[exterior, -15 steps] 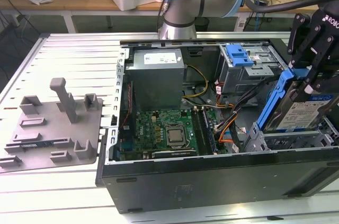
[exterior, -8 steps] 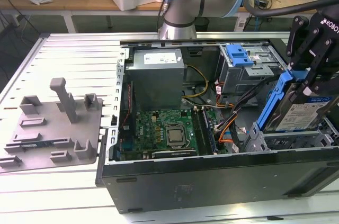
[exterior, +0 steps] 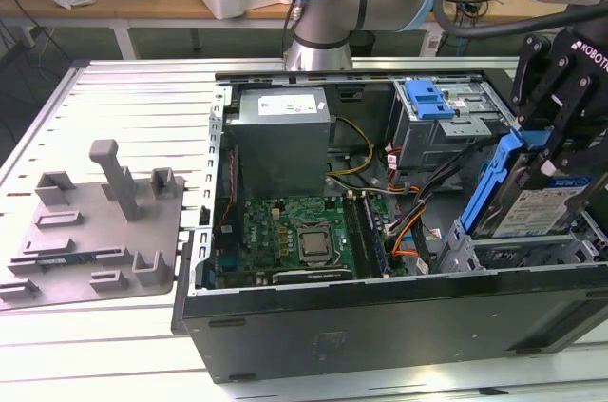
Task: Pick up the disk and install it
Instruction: 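Insert the disk into the insertion slot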
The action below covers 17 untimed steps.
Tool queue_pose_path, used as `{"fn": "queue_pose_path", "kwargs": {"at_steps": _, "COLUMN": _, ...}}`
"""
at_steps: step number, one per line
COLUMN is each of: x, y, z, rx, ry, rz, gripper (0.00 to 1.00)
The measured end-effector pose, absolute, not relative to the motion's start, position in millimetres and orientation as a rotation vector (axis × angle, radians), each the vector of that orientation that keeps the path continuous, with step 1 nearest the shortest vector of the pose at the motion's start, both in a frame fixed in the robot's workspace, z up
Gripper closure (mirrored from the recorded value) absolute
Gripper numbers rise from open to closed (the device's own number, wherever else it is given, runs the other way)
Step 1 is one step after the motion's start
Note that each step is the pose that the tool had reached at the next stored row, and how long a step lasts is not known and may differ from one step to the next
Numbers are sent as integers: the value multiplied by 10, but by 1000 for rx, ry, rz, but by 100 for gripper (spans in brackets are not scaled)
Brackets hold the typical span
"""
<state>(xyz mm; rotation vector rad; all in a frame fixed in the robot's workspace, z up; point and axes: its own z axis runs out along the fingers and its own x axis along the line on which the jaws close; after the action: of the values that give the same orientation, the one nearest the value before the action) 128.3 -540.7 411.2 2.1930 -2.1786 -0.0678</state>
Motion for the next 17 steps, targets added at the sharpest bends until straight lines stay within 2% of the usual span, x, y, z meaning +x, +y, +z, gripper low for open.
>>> {"fn": "queue_pose_path", "kwargs": {"at_steps": 17, "x": 1282, "y": -5407, "z": 4021, "rx": 2194, "ry": -2178, "rz": -68, "gripper": 63}}
